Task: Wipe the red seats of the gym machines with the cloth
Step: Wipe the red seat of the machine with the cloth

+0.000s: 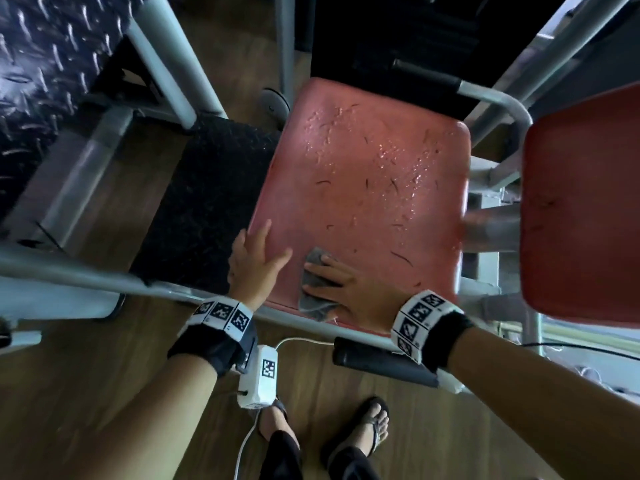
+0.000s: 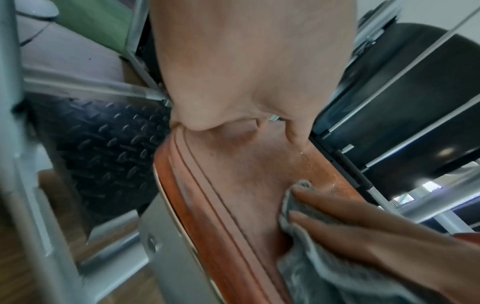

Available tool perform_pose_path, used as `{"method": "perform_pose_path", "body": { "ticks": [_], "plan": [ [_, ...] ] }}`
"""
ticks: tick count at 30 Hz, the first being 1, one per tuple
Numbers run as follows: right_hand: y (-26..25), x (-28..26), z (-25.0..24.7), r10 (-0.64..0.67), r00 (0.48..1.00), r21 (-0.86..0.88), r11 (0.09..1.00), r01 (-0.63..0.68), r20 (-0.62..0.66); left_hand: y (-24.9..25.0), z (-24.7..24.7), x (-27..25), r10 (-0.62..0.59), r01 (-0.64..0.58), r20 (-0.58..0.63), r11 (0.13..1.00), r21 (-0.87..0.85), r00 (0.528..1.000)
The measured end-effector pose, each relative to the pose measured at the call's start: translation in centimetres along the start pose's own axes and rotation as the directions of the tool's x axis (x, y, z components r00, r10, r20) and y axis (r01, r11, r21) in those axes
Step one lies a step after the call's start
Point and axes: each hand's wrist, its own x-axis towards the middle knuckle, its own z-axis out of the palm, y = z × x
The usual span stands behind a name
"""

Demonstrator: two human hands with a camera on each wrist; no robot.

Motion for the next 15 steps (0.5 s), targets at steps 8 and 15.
{"method": "perform_pose_path", "body": {
  "ticks": [8, 15],
  "plan": [
    [0.8, -9.4, 2.4, 0.390, 0.913, 0.205, 0.890, -0.407, 0.117, 1.0, 2.0, 0.3, -0.146, 0.159, -0.086, 0.970, 0.182, 0.986],
    [2.2, -15.2, 3.7, 0.433, 0.892, 0.281, 0.846, -0.452, 0.129, 1.2, 2.4, 0.2, -0.142, 0.171, -0.136, 0.957, 0.234, 0.980]
  ]
}}
